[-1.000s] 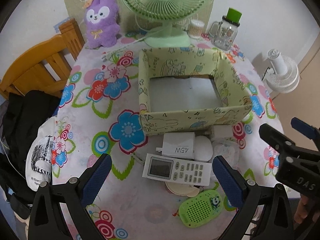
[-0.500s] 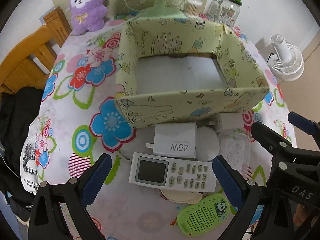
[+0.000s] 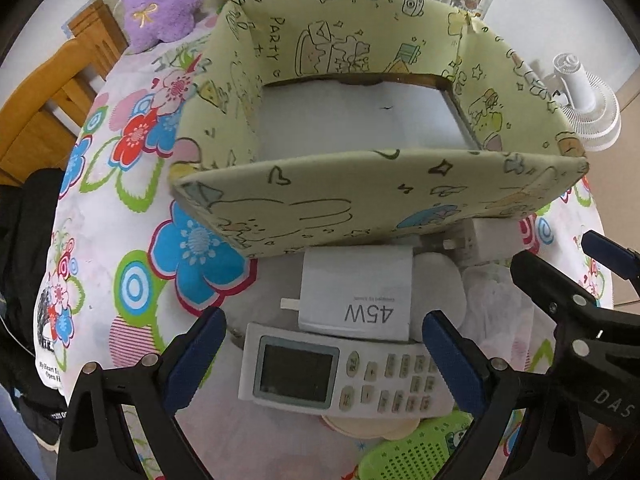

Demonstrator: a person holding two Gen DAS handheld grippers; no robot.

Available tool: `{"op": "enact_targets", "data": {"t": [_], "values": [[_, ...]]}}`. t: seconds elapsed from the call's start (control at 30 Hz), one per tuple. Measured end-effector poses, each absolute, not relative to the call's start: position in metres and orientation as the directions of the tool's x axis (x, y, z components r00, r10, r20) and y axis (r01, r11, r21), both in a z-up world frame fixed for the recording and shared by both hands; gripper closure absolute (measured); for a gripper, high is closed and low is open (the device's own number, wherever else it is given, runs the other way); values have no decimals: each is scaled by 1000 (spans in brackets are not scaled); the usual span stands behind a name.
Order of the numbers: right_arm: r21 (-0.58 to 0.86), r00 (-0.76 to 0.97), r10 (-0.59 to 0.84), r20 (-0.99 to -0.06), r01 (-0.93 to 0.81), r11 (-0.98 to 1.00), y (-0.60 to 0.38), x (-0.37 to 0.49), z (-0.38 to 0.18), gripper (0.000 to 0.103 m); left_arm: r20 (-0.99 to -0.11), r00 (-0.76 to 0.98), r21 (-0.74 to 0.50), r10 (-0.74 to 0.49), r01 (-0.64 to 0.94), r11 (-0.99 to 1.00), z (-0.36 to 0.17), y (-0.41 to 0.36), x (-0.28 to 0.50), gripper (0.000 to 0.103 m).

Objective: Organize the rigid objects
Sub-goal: 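Lower the left tool onto the large white charger and close it, then lift the large white charger with the left tool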

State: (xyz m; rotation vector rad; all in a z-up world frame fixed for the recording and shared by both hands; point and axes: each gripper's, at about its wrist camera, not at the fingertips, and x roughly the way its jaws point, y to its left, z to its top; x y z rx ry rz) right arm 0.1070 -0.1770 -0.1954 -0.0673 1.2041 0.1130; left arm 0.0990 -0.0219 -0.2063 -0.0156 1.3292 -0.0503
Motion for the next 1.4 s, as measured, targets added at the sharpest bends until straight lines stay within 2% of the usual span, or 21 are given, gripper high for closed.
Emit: {"op": "enact_targets", "data": {"t": [0.27, 0.4, 0.63, 0.73, 0.83, 0.97, 1.07, 1.4], "values": [[23, 342, 60, -938, -111, 994, -180, 113, -204, 8, -969, 234, -68, -78, 49, 996, -218, -26, 108, 11], [43, 337, 78, -938, -110, 993, -178, 116, -207, 8, -959, 254, -114, -127, 65, 991, -218, -24, 107, 24], [55, 329, 96, -940, -132, 990, -163, 121, -209, 8, -954, 261, -131, -150, 90, 987, -215, -17, 107, 31], [35, 332, 80, -940, -141, 989, -155, 122, -212, 8, -954, 266, -113, -142, 121, 986, -209, -23, 107, 40], [44, 324, 88, -942, -139, 989, -150, 124, -216, 16, -955, 262, -108, -137, 123, 987, -207, -27, 108, 41], [85, 301, 118, -946, -120, 989, -147, 128, -223, 20, -955, 258, -120, -147, 119, 986, -207, -28, 111, 41], [115, 287, 147, -947, -125, 985, -144, 130, -226, 36, -955, 258, -117, -145, 122, 986, -208, -31, 110, 41], [93, 296, 125, -947, -120, 988, -148, 129, -222, 44, -960, 247, -107, -131, 109, 988, -212, -40, 106, 42]]}}
